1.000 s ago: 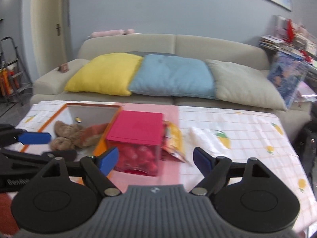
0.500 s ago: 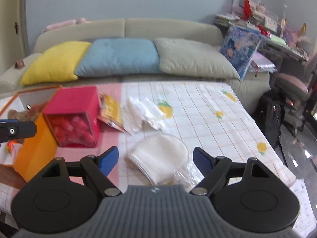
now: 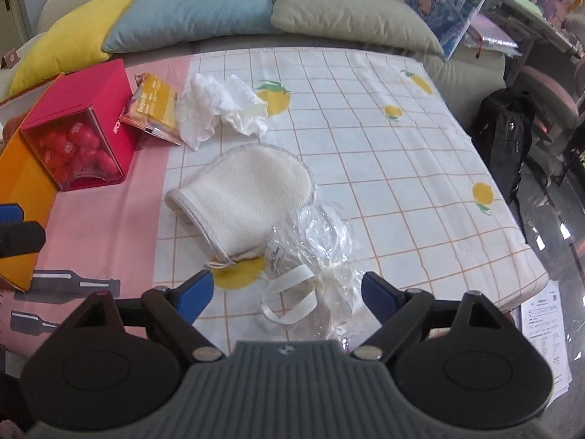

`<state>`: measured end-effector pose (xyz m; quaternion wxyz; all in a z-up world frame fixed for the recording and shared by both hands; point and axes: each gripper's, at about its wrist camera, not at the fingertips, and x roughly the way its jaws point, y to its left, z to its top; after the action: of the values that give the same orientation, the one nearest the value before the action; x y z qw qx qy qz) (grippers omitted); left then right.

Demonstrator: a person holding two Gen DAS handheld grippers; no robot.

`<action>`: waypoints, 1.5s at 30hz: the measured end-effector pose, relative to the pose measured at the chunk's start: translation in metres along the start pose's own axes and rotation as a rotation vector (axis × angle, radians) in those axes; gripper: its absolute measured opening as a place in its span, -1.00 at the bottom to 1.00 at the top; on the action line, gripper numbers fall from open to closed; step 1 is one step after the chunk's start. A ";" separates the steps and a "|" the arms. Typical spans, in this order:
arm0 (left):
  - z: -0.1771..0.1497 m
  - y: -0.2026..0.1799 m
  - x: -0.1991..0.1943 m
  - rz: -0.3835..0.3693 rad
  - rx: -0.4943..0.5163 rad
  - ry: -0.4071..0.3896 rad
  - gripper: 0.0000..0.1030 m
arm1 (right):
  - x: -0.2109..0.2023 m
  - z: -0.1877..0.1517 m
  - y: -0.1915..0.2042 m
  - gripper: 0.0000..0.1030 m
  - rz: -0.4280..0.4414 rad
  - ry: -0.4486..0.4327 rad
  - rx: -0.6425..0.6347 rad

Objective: Organize soft objects
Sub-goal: 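Grasp white round terry pad with left tool while right tool grasps ribbon-tied plastic bag, then lift terry pad and plastic bag and carry both over the white box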

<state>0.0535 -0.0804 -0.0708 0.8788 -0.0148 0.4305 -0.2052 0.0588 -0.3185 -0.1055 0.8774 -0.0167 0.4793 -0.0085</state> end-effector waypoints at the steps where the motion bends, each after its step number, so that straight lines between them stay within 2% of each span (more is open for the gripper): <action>1: 0.002 -0.002 0.004 -0.006 0.010 0.005 0.36 | 0.003 0.003 -0.002 0.68 -0.002 0.004 0.013; 3: 0.005 -0.005 0.013 -0.019 0.026 0.014 0.38 | 0.012 0.009 -0.008 0.68 -0.015 0.012 0.029; 5: 0.010 -0.007 0.024 -0.026 0.030 0.021 0.57 | 0.023 0.014 -0.011 0.68 -0.022 0.033 0.018; 11: 0.030 -0.014 0.059 -0.073 0.019 0.038 0.69 | 0.054 0.017 -0.019 0.67 -0.029 0.116 0.029; 12: 0.033 -0.014 0.065 -0.083 0.013 0.041 0.69 | 0.057 0.016 -0.022 0.64 -0.020 0.129 0.044; 14: 0.037 -0.012 0.080 -0.099 -0.015 0.049 0.70 | 0.063 0.016 -0.026 0.44 -0.013 0.150 0.065; 16: 0.040 -0.008 0.096 -0.109 -0.048 0.061 0.70 | 0.064 0.016 -0.028 0.40 -0.002 0.146 0.082; 20: 0.045 0.000 0.124 -0.097 -0.082 0.080 0.70 | 0.063 0.018 -0.031 0.14 0.002 0.113 0.115; 23: 0.046 0.005 0.139 -0.097 -0.104 0.097 0.70 | 0.061 0.021 -0.033 0.09 0.027 0.092 0.143; 26: 0.045 0.009 0.153 -0.096 -0.118 0.135 0.70 | 0.069 0.020 -0.028 0.08 0.022 0.109 0.134; 30: 0.043 0.007 0.163 -0.105 -0.141 0.148 0.70 | 0.072 0.020 -0.022 0.09 0.006 0.106 0.104; 33: 0.042 -0.002 0.167 -0.099 -0.116 0.150 0.68 | 0.073 0.019 -0.025 0.09 0.011 0.114 0.119; 36: 0.042 -0.016 0.168 -0.073 -0.063 0.154 0.46 | 0.075 0.020 -0.026 0.08 0.009 0.124 0.125; 38: 0.043 -0.024 0.170 -0.050 -0.029 0.153 0.06 | 0.077 0.020 -0.024 0.05 -0.005 0.134 0.115; 39: 0.043 -0.027 0.170 -0.041 -0.016 0.153 -0.05 | 0.077 0.020 -0.023 0.05 -0.008 0.137 0.110; 40: 0.043 -0.030 0.171 -0.035 -0.008 0.157 -0.40 | 0.077 0.020 -0.022 0.05 -0.011 0.139 0.106; 43: 0.044 -0.032 0.165 -0.036 0.006 0.144 -0.68 | 0.076 0.020 -0.022 -0.09 -0.024 0.138 0.111; 44: 0.044 -0.032 0.161 -0.038 0.006 0.135 -0.71 | 0.075 0.020 -0.023 -0.20 -0.029 0.137 0.115; 45: 0.044 -0.031 0.155 -0.040 0.004 0.121 -0.72 | 0.074 0.020 -0.025 -0.22 -0.026 0.136 0.123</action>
<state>0.1610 -0.1734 -0.1534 0.8468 -0.0094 0.4822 -0.2243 0.1157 -0.3451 -0.1565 0.8419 0.0314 0.5363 -0.0505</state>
